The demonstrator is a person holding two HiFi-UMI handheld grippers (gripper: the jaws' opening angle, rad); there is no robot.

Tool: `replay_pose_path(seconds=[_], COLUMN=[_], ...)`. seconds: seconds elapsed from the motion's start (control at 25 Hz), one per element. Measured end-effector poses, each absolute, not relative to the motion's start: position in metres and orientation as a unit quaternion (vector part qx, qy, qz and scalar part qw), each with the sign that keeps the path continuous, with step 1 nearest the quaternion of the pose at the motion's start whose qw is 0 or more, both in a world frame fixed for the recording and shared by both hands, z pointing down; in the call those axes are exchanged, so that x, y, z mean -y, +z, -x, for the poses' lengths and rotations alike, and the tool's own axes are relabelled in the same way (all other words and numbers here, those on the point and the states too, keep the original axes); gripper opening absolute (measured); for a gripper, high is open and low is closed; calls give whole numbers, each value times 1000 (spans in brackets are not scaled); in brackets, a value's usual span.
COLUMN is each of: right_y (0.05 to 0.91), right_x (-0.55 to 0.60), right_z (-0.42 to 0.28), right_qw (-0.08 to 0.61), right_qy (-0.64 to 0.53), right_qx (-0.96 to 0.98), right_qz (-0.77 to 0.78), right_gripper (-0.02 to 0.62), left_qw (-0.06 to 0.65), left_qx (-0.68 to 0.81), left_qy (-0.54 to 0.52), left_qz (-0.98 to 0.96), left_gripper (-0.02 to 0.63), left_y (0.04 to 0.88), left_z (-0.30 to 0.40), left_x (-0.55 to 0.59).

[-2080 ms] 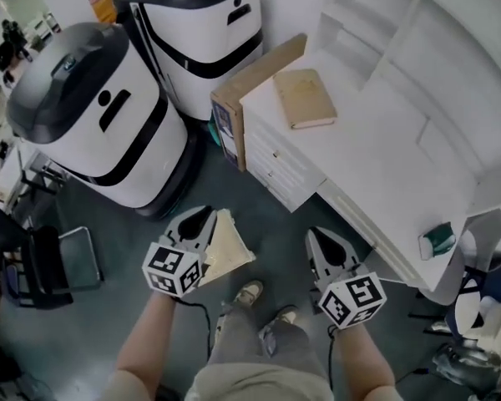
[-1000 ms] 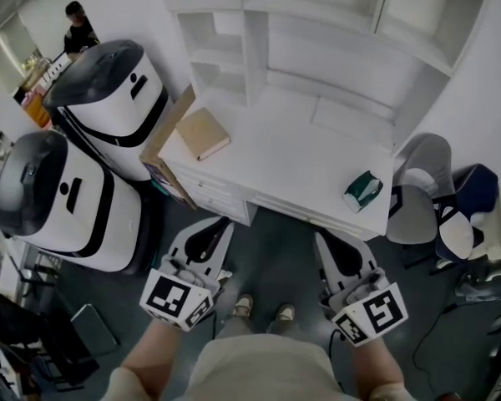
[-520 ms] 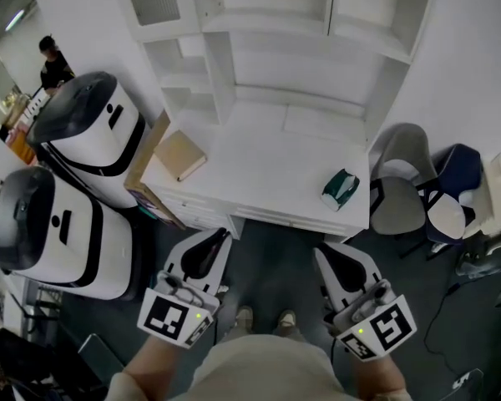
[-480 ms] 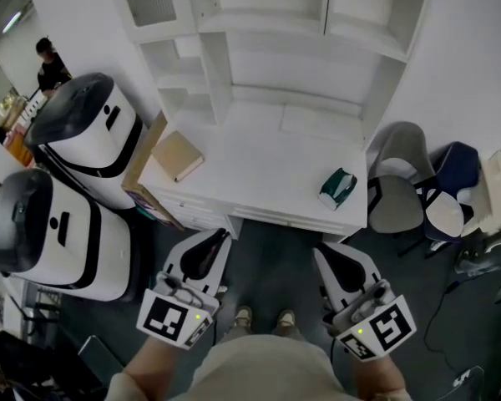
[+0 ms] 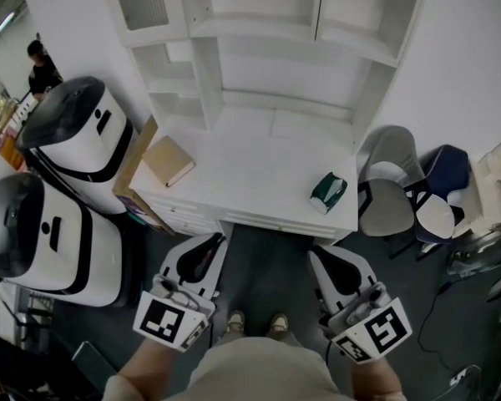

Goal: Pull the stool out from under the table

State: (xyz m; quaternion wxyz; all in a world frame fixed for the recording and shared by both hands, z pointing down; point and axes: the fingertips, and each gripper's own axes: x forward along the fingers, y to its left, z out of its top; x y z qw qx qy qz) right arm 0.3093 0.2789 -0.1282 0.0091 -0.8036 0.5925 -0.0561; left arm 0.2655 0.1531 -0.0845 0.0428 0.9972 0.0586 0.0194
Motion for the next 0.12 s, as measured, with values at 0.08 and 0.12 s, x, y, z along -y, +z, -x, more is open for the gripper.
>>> replay_pose_path(seconds=[0.08, 0.12], right_y=[-130, -130], right_x=[-280, -281], right_z=[-311, -313], right_qw=[5, 2], right_qy=[-58, -58], right_qx=[-594, -594], right_qz=[802, 802], right_gripper=[21, 21], left_qw=[42, 41], left_qx=[-55, -54], left_qy=[25, 28], left_qz=[-997, -997], left_gripper=[38, 38], left_y=[-82, -81], left_z=[-266, -266], left_x=[-153, -153])
